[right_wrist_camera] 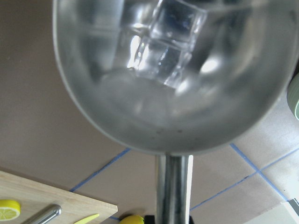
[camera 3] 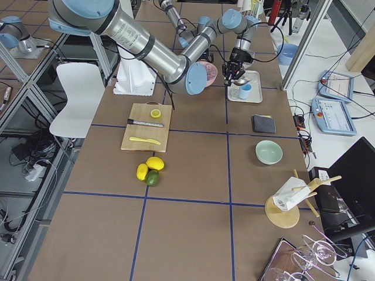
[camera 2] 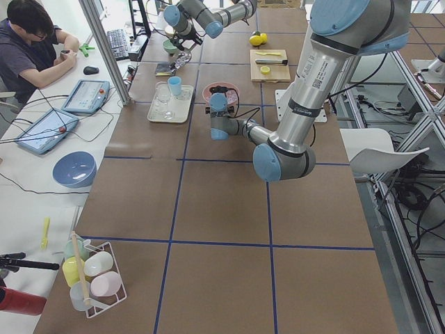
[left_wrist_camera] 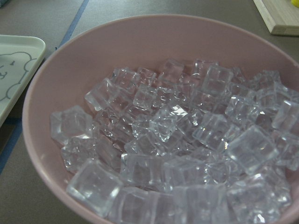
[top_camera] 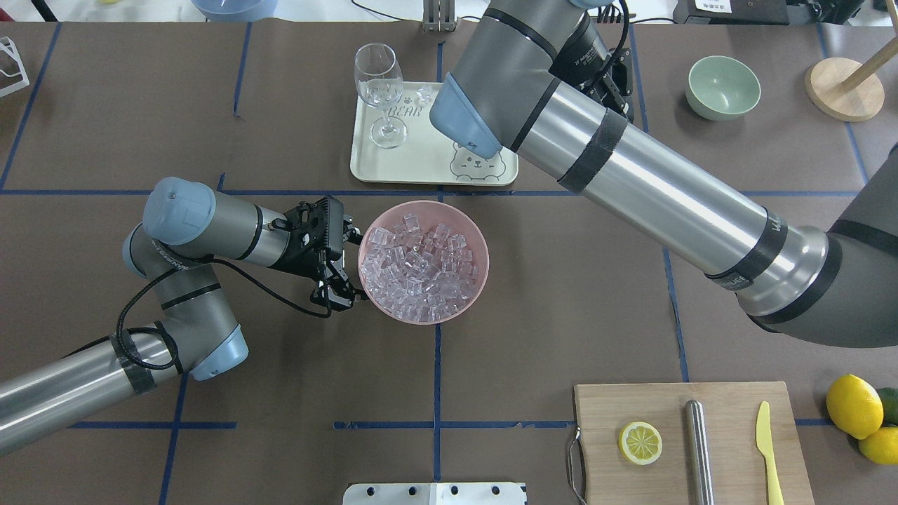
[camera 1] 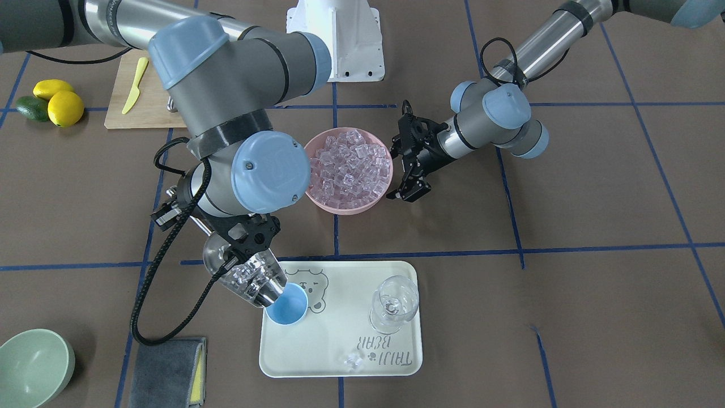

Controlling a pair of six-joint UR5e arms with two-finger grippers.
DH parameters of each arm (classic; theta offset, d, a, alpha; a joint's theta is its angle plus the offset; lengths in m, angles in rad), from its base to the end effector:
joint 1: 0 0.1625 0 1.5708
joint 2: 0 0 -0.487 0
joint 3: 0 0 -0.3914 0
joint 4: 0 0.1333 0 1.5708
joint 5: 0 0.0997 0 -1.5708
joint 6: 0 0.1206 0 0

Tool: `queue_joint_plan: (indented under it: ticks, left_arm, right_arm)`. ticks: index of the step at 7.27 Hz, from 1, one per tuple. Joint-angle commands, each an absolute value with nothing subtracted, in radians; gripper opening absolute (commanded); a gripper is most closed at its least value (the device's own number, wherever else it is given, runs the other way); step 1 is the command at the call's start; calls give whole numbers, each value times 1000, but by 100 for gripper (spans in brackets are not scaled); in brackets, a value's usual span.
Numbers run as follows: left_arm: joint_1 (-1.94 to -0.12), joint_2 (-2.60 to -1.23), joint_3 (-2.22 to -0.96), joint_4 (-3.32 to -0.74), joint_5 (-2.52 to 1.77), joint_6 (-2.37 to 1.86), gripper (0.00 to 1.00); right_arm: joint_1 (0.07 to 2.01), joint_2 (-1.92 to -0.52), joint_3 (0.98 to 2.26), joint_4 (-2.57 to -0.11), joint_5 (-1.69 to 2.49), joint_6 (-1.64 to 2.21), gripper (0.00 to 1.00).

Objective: Put ice in cup with scoop

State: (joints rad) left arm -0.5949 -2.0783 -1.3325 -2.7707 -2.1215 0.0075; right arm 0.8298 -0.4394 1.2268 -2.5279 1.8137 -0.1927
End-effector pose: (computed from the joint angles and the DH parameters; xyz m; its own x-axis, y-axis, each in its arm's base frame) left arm 0.5622 -0.4652 0.3953 0.0458 0.9979 -0.0457 -0.0844 0.0494 0.9952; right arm -0.4600 -0.6573 0.2246 0.6024 -0.7529 0.2650 0.7954 0.5940 -0.1204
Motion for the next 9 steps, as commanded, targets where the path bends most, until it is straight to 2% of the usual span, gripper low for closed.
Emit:
queue_joint_plan:
  ticks: [1,9]
  left_arm:
    - [-595,-2079,-1333,-2770,-2121,3,100]
    - [-594,-2079,-1333,-2770,-2121,3,100]
  right_arm:
    - [830,-422,1215,-2592,1789,-250,0]
    - [841,-403,1204,-2674,1744,-367,0]
